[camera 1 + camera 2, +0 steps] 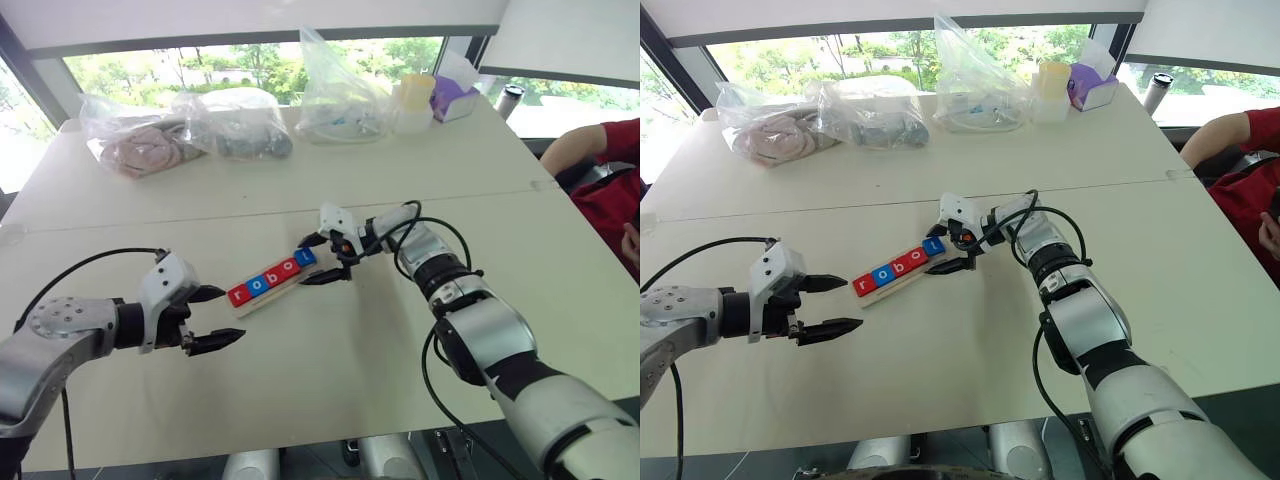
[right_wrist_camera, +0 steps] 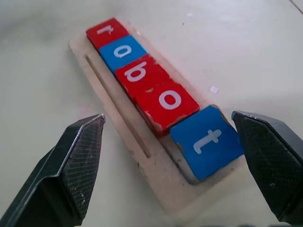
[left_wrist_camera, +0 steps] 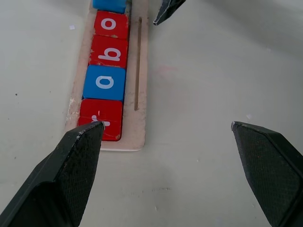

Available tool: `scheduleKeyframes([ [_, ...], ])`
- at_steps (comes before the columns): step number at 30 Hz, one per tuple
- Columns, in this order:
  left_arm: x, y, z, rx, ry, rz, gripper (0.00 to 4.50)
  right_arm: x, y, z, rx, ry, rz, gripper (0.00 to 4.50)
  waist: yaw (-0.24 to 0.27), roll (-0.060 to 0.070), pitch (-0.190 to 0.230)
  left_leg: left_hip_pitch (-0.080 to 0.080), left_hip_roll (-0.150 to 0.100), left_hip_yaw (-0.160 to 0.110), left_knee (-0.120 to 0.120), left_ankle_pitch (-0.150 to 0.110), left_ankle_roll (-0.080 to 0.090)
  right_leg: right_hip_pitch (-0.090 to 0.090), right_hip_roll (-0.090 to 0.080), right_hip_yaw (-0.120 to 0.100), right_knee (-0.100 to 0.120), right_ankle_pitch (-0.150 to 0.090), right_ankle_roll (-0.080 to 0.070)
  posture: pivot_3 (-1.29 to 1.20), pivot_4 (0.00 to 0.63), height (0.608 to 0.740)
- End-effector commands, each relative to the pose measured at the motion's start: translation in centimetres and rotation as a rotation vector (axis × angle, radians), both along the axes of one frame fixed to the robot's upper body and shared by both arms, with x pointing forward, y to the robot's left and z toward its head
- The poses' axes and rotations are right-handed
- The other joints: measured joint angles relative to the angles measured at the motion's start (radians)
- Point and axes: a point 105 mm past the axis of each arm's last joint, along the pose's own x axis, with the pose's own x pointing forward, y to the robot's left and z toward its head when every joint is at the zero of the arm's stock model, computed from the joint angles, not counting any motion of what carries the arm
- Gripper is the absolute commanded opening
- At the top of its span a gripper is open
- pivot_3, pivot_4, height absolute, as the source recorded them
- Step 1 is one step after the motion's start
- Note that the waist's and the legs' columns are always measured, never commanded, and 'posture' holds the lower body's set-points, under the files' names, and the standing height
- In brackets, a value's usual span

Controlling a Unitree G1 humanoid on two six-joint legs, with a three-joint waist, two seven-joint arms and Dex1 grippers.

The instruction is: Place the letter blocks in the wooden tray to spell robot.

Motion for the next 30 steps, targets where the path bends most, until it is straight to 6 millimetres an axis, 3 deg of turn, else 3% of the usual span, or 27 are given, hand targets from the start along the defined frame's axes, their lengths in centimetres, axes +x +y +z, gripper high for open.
scheduleKeyframes([
  [1, 0.0, -0.1, 0.7, 0.007, -0.047, -0.007, 4.5, -0.1, 0.5, 0.6, -0.009, -0.021, 0.041, 4.4, 0.0, 0.0, 0.0, 0.0, 0.0, 0.0, 0.0, 0.0, 0.0, 0.0, 0.0, 0.0, 0.0, 0.0, 0.0, 0.0, 0.15, 0.74],
  [14, 0.2, -0.2, 0.6, 0.002, -0.052, -0.011, 4.5, 0.0, 0.2, 1.3, -0.004, -0.047, 0.051, 4.4, 0.0, 0.0, 0.0, 0.0, 0.0, 0.0, 0.0, 0.0, 0.0, 0.0, 0.0, 0.0, 0.0, 0.0, 0.0, 0.0, 0.15, 0.74],
  [20, 0.5, -0.1, 1.0, -0.016, -0.08, 0.008, 4.5, 1.5, -0.3, 4.2, 0.103, -0.131, -0.043, 4.4, 0.001, 0.0, 0.0, 0.0, 0.0, 0.0, 0.0, 0.0, 0.0, 0.0, 0.0, 0.0, 0.0, 0.0, 0.0, 0.0, 0.15, 0.74],
  [23, 0.5, 0.2, 2.1, -0.07, -0.104, 0.05, 4.5, 1.5, -2.0, 6.0, 0.192, -0.176, -0.094, 4.4, 0.003, 0.0, 0.0, -0.001, 0.0, 0.0, 0.0, 0.0, 0.0, 0.0, -0.001, 0.0, 0.0, 0.0, 0.0, 0.0, 0.15, 0.74],
  [26, -0.3, 1.4, 2.3, -0.062, -0.097, 0.086, 4.5, -0.1, -4.3, 7.3, 0.284, -0.173, -0.171, 4.4, 0.007, 0.0, 0.0, -0.002, 0.0, -0.002, 0.0, 0.0, 0.0, 0.0, -0.002, -0.001, -0.001, 0.0, 0.0, 0.0, 0.15, 0.74],
  [30, -1.1, 3.9, 3.0, -0.052, -0.134, 0.193, 4.5, -4.7, -7.2, 7.9, 0.394, -0.065, -0.33, 4.4, 0.01, 0.0, 0.0, -0.003, 0.0, -0.002, -0.002, 0.0, 0.0, -0.001, -0.005, -0.002, -0.001, -0.001, 0.001, 0.0, 0.15, 0.74],
])
